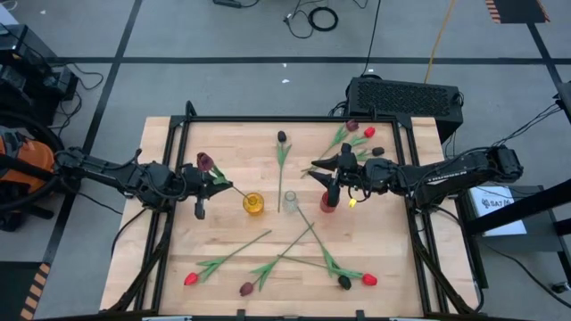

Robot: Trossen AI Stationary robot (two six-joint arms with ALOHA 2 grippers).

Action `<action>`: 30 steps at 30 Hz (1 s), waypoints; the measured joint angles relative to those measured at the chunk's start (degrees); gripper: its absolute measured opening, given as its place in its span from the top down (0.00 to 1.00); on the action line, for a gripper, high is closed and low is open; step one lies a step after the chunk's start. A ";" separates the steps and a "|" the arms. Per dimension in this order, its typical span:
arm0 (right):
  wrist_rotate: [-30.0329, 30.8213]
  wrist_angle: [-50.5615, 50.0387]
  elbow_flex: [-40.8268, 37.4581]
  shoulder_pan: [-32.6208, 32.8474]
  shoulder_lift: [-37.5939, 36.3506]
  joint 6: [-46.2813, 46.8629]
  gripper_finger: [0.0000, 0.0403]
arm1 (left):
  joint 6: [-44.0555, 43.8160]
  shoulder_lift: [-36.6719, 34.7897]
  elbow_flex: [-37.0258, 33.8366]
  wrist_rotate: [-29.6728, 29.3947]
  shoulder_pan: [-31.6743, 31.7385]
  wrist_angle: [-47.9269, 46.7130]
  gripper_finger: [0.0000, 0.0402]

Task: Sort flowers into vase by color
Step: Put the top left red tulip into the yellow vase

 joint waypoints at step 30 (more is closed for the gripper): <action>-0.04 -1.84 0.00 0.00 0.00 0.18 0.63 | -1.68 3.33 -4.26 -3.76 0.07 -0.81 0.98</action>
